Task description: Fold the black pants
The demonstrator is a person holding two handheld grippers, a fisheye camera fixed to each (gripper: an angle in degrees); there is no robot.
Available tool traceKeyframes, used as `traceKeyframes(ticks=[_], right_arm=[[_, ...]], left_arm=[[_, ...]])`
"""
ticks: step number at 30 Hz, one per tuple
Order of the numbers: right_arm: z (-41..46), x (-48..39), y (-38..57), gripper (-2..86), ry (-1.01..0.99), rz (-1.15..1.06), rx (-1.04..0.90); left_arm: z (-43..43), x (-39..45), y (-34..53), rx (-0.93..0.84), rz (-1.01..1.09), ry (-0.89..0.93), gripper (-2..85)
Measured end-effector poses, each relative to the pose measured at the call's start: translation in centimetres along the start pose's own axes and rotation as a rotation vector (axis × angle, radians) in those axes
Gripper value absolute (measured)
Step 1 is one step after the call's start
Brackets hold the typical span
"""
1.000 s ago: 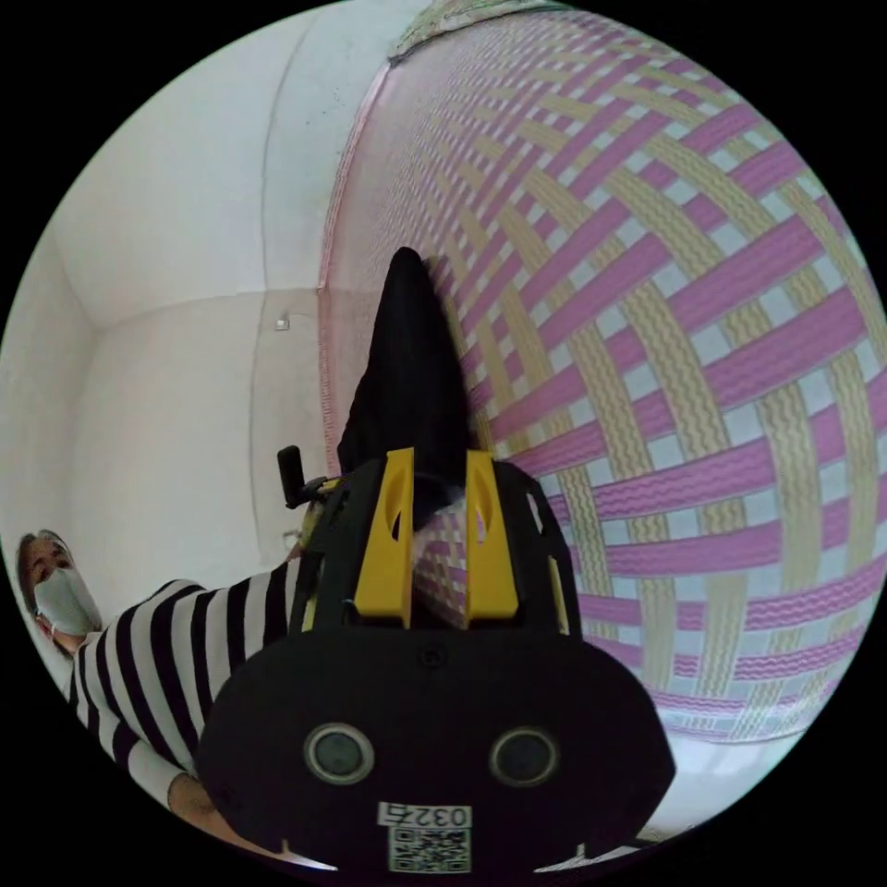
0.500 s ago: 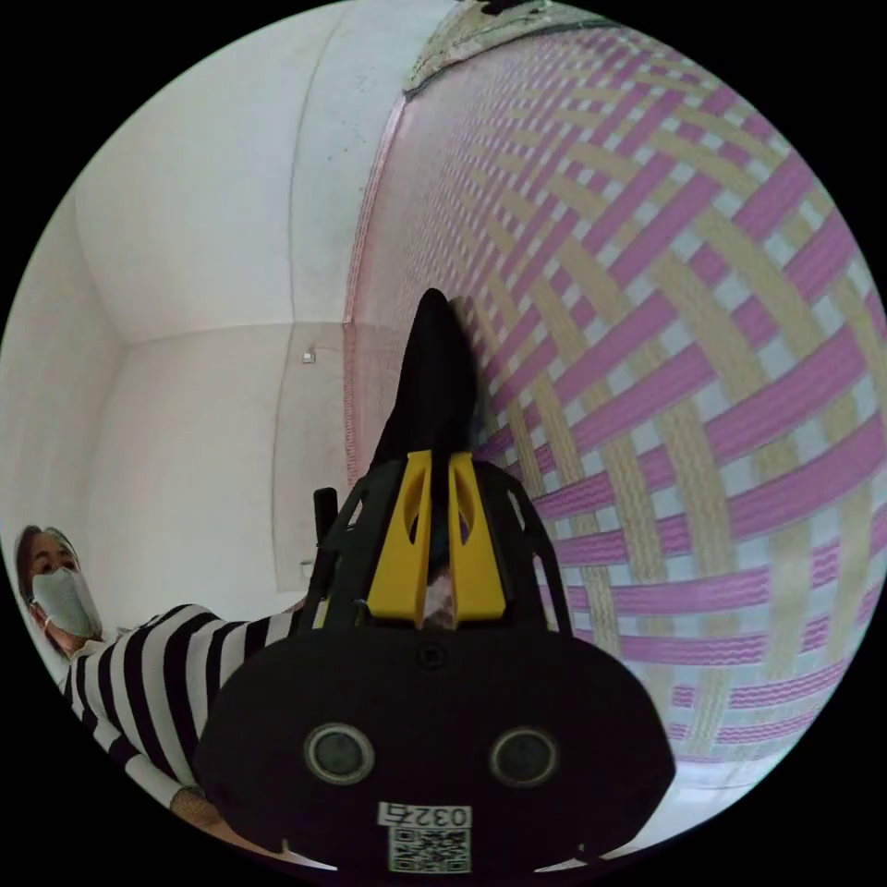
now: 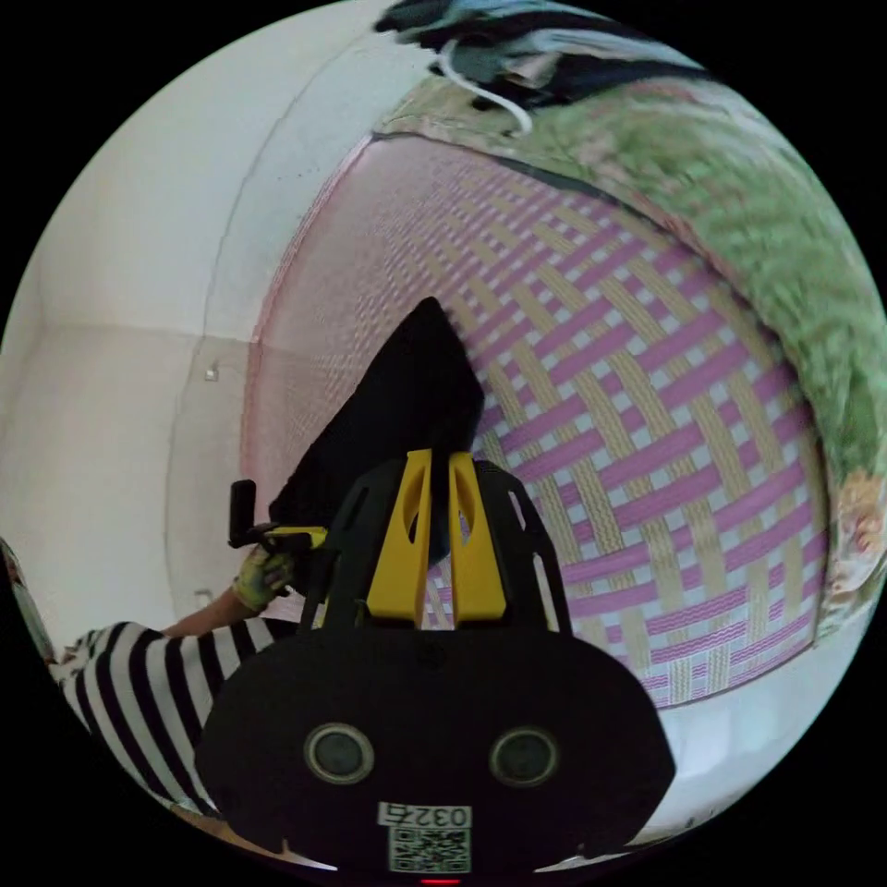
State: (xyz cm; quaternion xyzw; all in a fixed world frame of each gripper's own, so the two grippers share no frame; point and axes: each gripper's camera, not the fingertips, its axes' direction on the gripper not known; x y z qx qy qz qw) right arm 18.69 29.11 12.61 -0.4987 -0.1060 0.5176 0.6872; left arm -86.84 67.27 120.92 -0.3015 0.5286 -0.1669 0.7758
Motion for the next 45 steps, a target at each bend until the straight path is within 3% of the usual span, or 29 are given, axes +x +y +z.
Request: traceKeyframes(ticks=[8, 16, 23, 33, 41, 45], right_arm=[[3.3, -22.9, -0.8, 1.2, 0.259, -0.550, -0.087], [14.5, -40.4, 5.8, 1.4, 0.140, -0.923, -0.311], [27.5, -39.1, 11.1, 1.8, 0.119, -0.873, -0.682], [22.0, -44.7, 10.8, 1.6, 0.117, -1.036, -0.556], [28.1, -44.6, 13.5, 3.0, 0.198, -1.094, -0.743], [28.2, -44.8, 13.5, 6.9, 0.118, -1.112, -0.785]], left_arm=[[-10.4, -3.9, 12.1, 0.339, -0.131, -0.035, -0.9], [-14.7, -7.4, 23.9, 0.612, -0.274, -0.014, -0.9], [-13.2, -9.8, 27.8, 0.618, -0.328, 0.013, -0.9], [-12.5, -11.5, 28.2, 0.580, -0.312, 0.037, -0.9], [-13.0, -12.0, 29.7, 0.599, -0.315, 0.054, -0.9], [-13.6, -11.0, 30.2, 0.643, -0.273, 0.040, -0.9]])
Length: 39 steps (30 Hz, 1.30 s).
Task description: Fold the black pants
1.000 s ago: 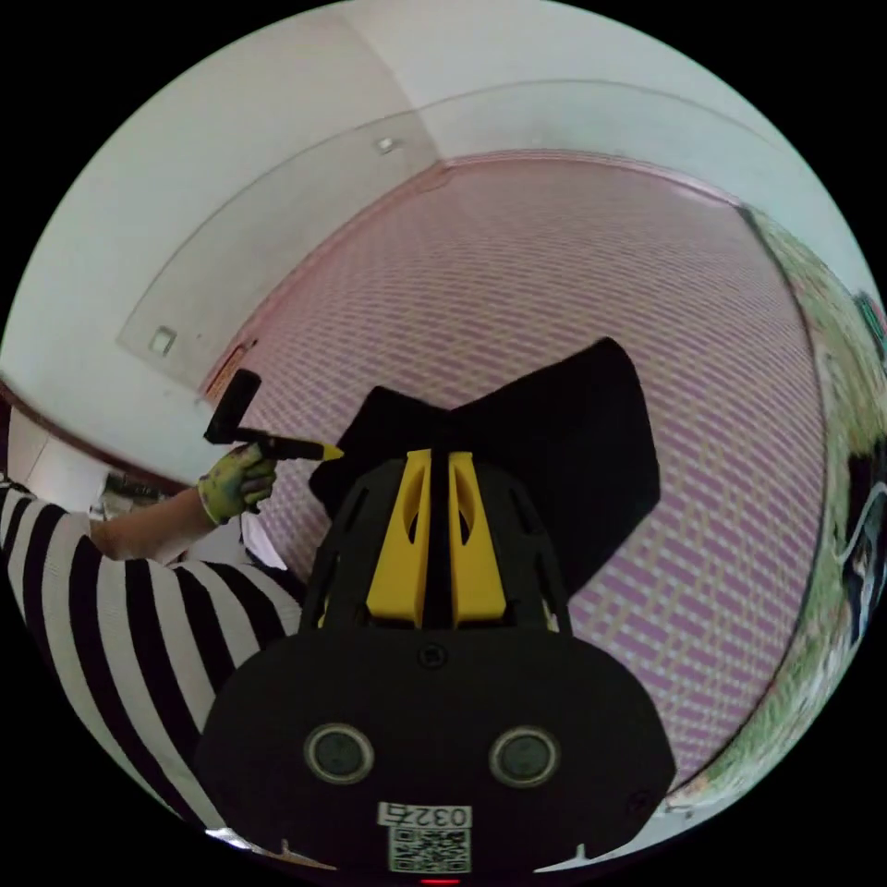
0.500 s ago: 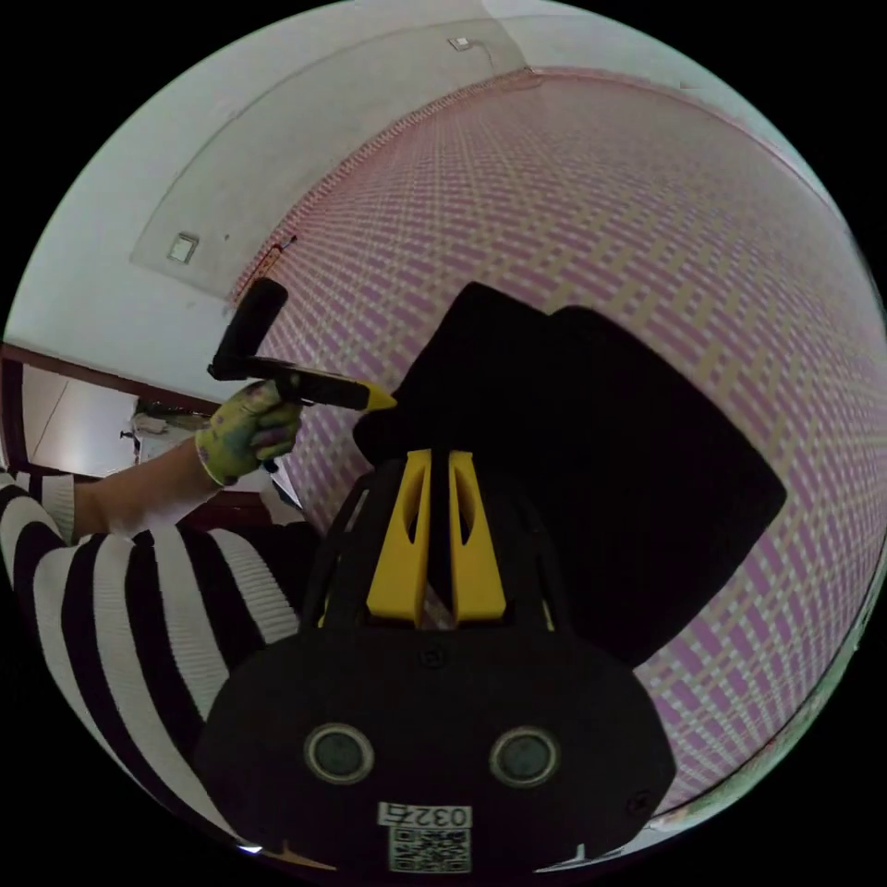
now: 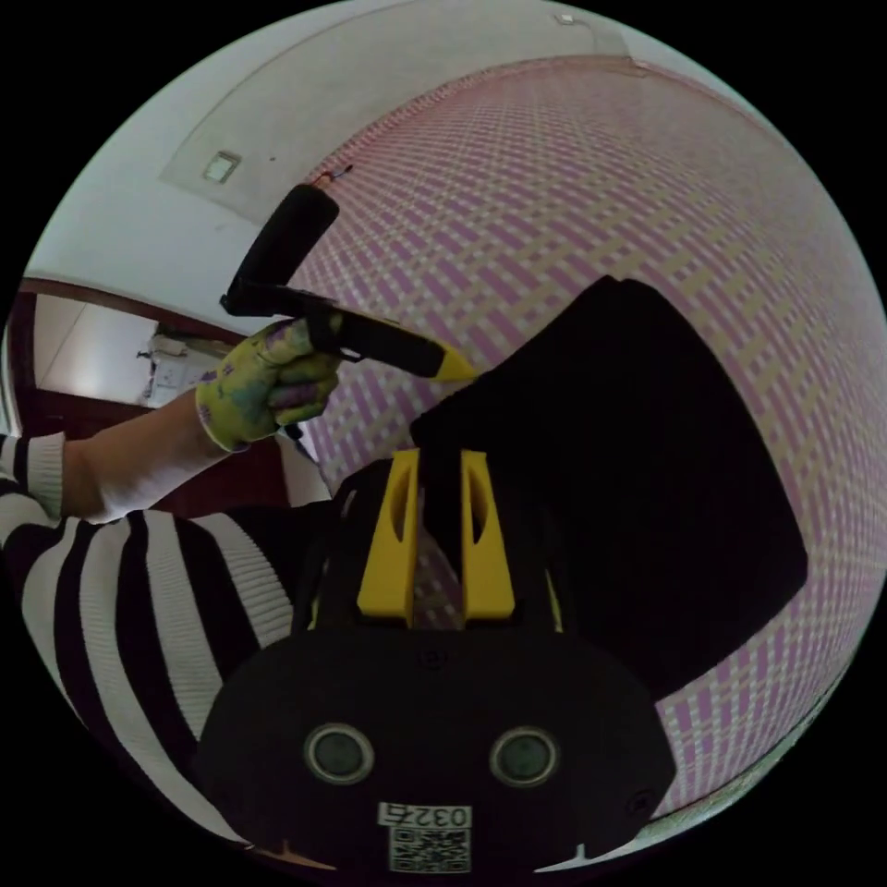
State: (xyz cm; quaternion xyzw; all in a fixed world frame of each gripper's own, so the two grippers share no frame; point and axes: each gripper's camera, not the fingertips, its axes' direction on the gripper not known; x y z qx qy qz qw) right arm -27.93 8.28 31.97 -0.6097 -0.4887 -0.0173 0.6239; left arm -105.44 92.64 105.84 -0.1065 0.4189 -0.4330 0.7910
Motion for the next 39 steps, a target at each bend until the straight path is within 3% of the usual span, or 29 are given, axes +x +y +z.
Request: traceKeyframes(ticks=[3, 6, 10, 13, 17, 23, 28, 32, 36, 39], right_arm=[[0.2, -0.5, 0.5, 5.7, -0.157, -0.078, 0.008], [-2.9, 0.0, 4.1, -0.1, -0.098, -0.074, 0.148], [-5.5, 5.5, 13.7, -0.9, -0.066, 0.169, 0.294], [-3.8, 9.7, 21.7, -1.0, -0.088, 0.394, 0.282], [0.2, 9.3, 28.2, -0.9, -0.163, 0.433, 0.173], [-1.8, 8.9, 34.7, 1.9, -0.160, 0.591, 0.497], [-0.7, 10.4, 34.2, 6.7, -0.142, 0.582, 0.435], [-0.2, 11.3, 36.1, 7.1, -0.164, 0.604, 0.465], [1.7, 13.0, 37.2, 6.8, -0.269, 0.634, 0.478], [2.1, 12.8, 36.9, 0.4, -0.295, 0.606, 0.505]], left_arm=[[-0.2, 1.1, -0.2, 0.026, 0.053, 0.038, -0.9], [0.7, 2.7, -0.7, -0.036, 0.125, 0.044, -0.9], [3.2, 4.5, -0.9, -0.236, 0.234, -0.051, -0.9], [4.2, 4.8, -0.3, -0.348, 0.284, -0.151, -0.9], [3.6, 4.2, 0.2, -0.414, 0.297, -0.136, -0.9], [4.5, 8.9, -3.1, -0.401, 0.388, -0.141, -0.9], [13.3, 14.7, -7.3, -0.494, 0.481, -0.086, -0.9], [21.0, 17.4, -11.2, -0.568, 0.455, -0.106, -0.9], [23.2, 16.8, -13.8, -0.505, 0.329, -0.179, -0.9], [23.3, 15.7, -14.7, -0.470, 0.258, -0.211, -0.9]])
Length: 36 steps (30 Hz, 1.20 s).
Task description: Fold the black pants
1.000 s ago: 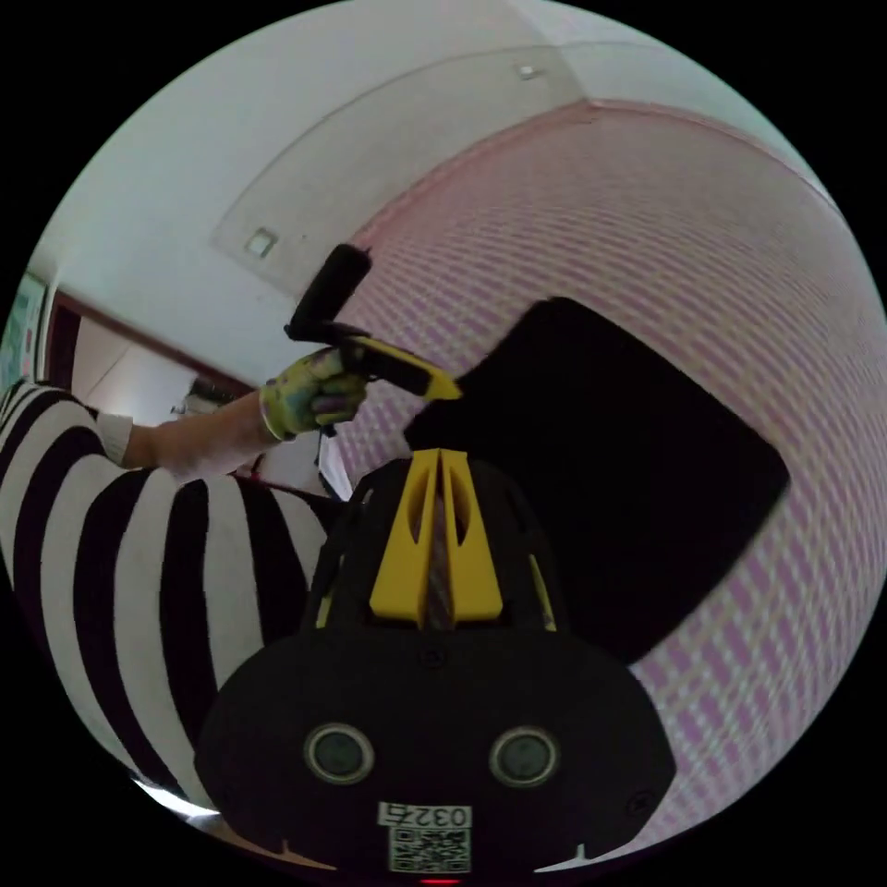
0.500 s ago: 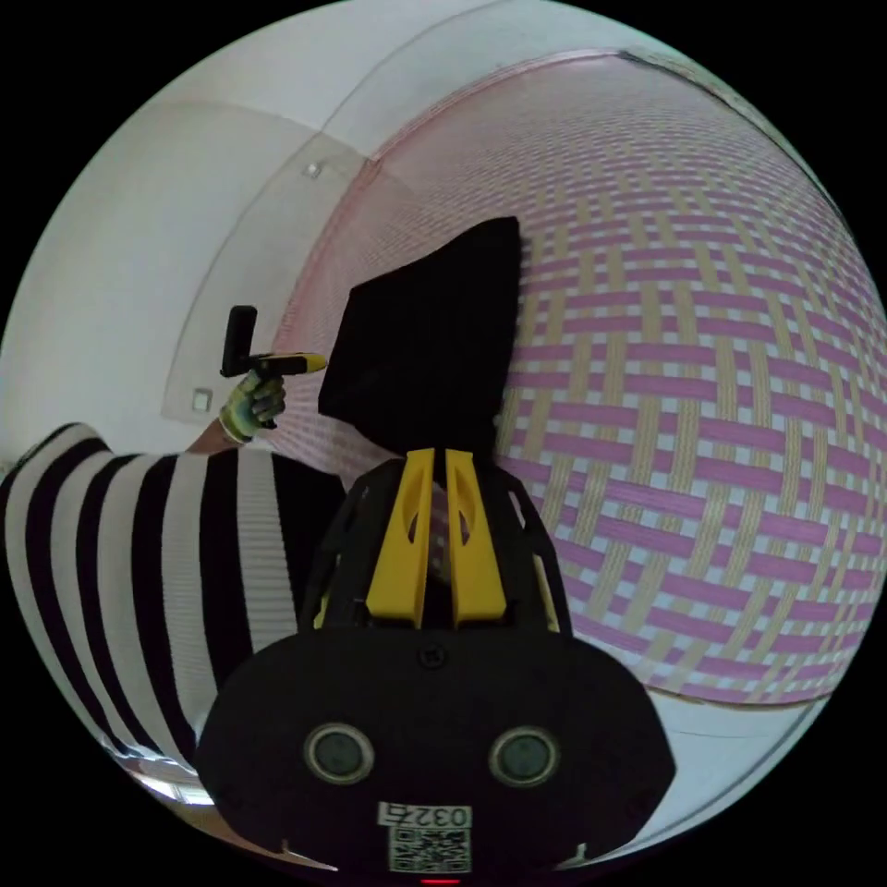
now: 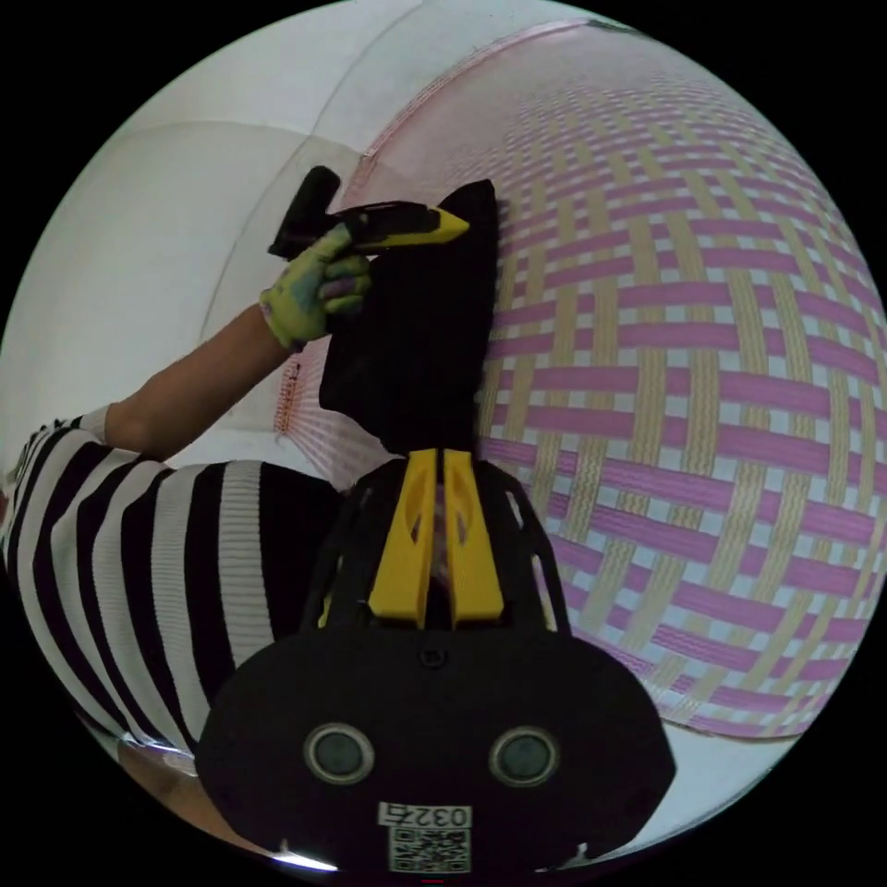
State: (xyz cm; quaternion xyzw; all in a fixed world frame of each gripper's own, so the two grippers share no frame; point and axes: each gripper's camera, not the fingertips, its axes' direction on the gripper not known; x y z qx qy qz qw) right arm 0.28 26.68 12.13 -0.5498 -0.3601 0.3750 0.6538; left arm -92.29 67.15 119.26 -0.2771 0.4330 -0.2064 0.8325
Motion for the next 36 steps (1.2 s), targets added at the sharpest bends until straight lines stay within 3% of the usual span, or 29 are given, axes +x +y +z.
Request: traceKeyframes(ticks=[4, 7, 11, 18, 23, 28, 33, 36], right_arm=[[-3.2, -4.4, 1.7, -0.8, 0.068, -0.080, 0.105], [-4.0, -3.5, 2.9, -0.8, 0.108, -0.021, 0.122], [-3.2, 0.8, 2.6, 0.3, -0.048, 0.122, 0.064], [-4.9, -1.3, -0.9, -0.4, -0.026, -0.011, 0.092], [-3.1, -2.7, -5.8, -0.8, 0.012, -0.103, -0.039], [-2.6, -1.0, -8.4, -1.0, 0.045, -0.059, -0.135], [-3.8, -0.8, -11.4, -0.9, 0.020, -0.061, -0.186], [-6.3, -1.9, -13.6, -0.7, -0.013, -0.075, -0.168]], left_arm=[[0.2, -0.5, -0.1, 0.002, 0.009, -0.009, -0.9], [0.2, -0.6, -0.3, 0.003, 0.017, 0.008, -0.9], [-0.5, -0.3, -0.1, -0.003, 0.010, 0.016, -0.9], [-4.1, 1.1, 7.6, 0.007, 0.213, 0.141, -0.9], [-6.9, -1.3, 16.5, 0.079, 0.129, 0.111, -0.9], [-7.0, -5.2, 21.3, 0.145, -0.036, 0.045, -0.9], [-6.4, -4.7, 22.2, 0.186, 0.061, -0.026, -0.9], [-8.1, -4.7, 22.4, 0.258, 0.025, 0.057, -0.8]])
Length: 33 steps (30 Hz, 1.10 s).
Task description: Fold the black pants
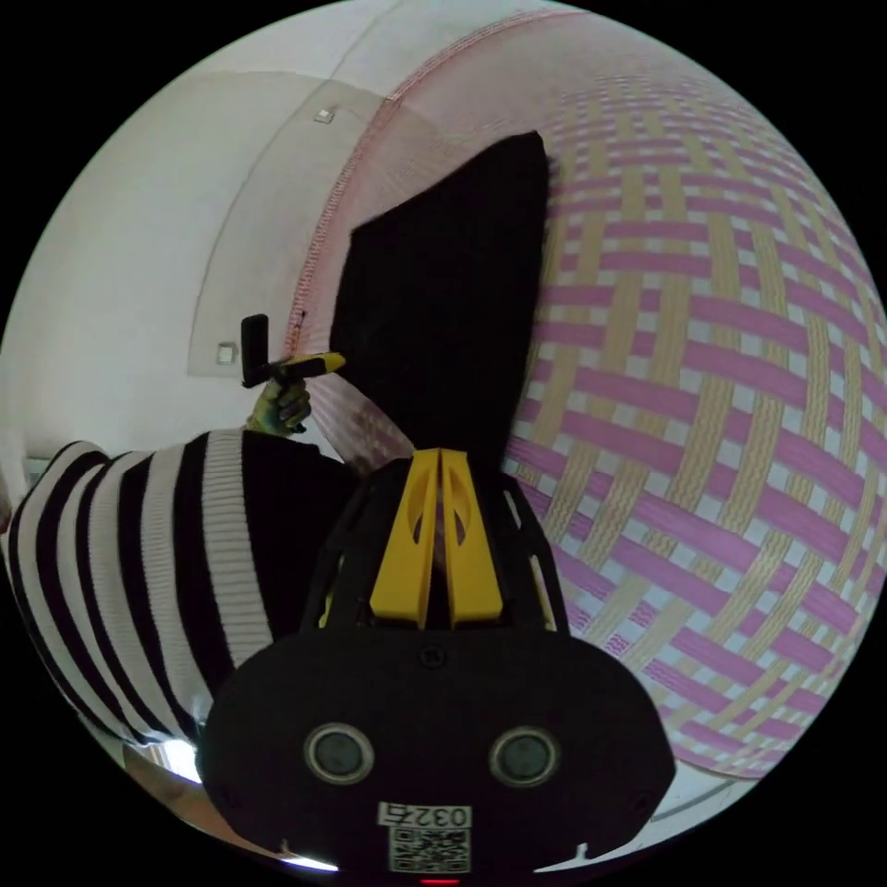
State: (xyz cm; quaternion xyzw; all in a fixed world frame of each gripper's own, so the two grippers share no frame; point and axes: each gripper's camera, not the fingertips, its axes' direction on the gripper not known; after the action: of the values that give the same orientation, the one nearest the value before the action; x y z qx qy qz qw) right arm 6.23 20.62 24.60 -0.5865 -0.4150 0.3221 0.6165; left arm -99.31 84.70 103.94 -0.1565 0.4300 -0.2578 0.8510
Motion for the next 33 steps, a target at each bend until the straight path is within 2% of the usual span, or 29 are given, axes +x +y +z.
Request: traceKeyframes(ticks=[2, 5, 8, 14, 28, 33], right_arm=[[-3.5, 0.0, -1.1, 0.2, -0.036, 0.016, 0.089], [-6.5, 2.0, -2.8, 3.0, -0.060, 0.114, 0.133], [-7.3, 4.9, -4.8, 6.6, -0.119, 0.267, 0.056], [-9.6, 6.8, -7.8, 7.8, -0.218, 0.336, 0.100], [-14.7, 8.2, -17.0, 8.7, -0.217, 0.301, 0.090], [-15.7, 9.0, -19.3, 9.1, -0.202, 0.265, -0.008]], left_arm=[[-3.3, -1.0, 0.7, 0.155, -0.084, 0.019, -0.4], [-6.4, -4.6, 1.1, 0.248, -0.256, 0.101, 2.4], [-6.4, -7.7, -0.2, 0.184, -0.365, 0.226, 7.8], [-6.1, -9.2, -3.7, 0.133, -0.430, 0.232, 9.8], [-4.9, -10.2, -10.9, -0.025, -0.376, 0.348, 10.1], [-4.2, -9.3, -11.7, -0.123, -0.320, 0.337, 9.7]])
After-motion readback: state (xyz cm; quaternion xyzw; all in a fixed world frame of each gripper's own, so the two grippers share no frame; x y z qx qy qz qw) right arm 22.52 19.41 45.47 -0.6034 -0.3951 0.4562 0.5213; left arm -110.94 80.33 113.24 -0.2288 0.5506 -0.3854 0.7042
